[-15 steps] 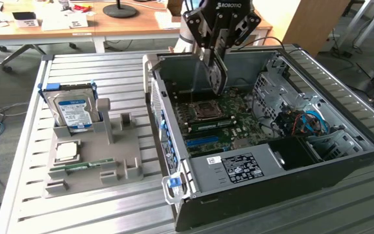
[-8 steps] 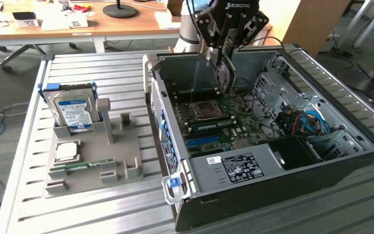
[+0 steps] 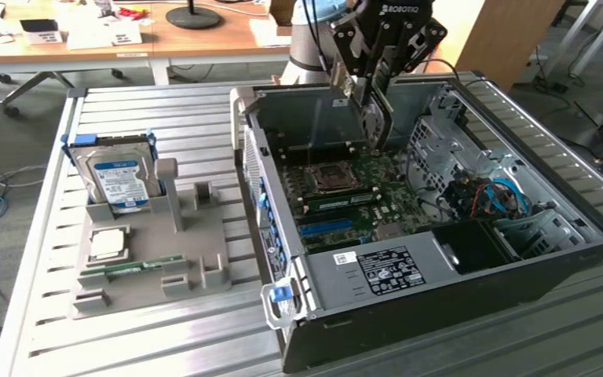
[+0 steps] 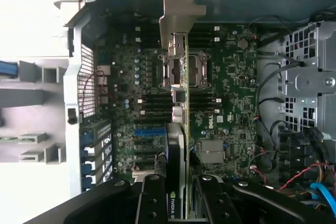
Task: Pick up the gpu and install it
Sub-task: 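Pick up the gpu and move the gpu toward the slot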
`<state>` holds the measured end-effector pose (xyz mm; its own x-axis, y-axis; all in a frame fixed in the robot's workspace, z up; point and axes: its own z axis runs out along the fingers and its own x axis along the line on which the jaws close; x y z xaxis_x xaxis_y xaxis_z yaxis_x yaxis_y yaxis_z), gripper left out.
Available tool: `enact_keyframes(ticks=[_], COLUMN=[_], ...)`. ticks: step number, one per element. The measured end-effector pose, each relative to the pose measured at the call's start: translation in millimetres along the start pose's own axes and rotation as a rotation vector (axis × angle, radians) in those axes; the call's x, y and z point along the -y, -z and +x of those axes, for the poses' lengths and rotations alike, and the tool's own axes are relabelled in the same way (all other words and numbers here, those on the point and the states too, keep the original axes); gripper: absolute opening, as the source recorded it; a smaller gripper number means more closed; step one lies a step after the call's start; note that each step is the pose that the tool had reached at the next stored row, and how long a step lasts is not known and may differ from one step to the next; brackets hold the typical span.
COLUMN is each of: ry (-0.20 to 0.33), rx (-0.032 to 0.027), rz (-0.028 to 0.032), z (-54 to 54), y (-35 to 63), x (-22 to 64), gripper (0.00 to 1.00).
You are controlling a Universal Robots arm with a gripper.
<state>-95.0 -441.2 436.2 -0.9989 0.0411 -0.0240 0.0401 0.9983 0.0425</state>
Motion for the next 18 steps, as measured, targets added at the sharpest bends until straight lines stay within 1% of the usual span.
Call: enact_keyframes(ticks=[18], ry=[0.000], rx=[-0.0001], rz=[-0.0005], z=[-42.8], y=[-1.1], x=[-1.7], gripper=[0.27])
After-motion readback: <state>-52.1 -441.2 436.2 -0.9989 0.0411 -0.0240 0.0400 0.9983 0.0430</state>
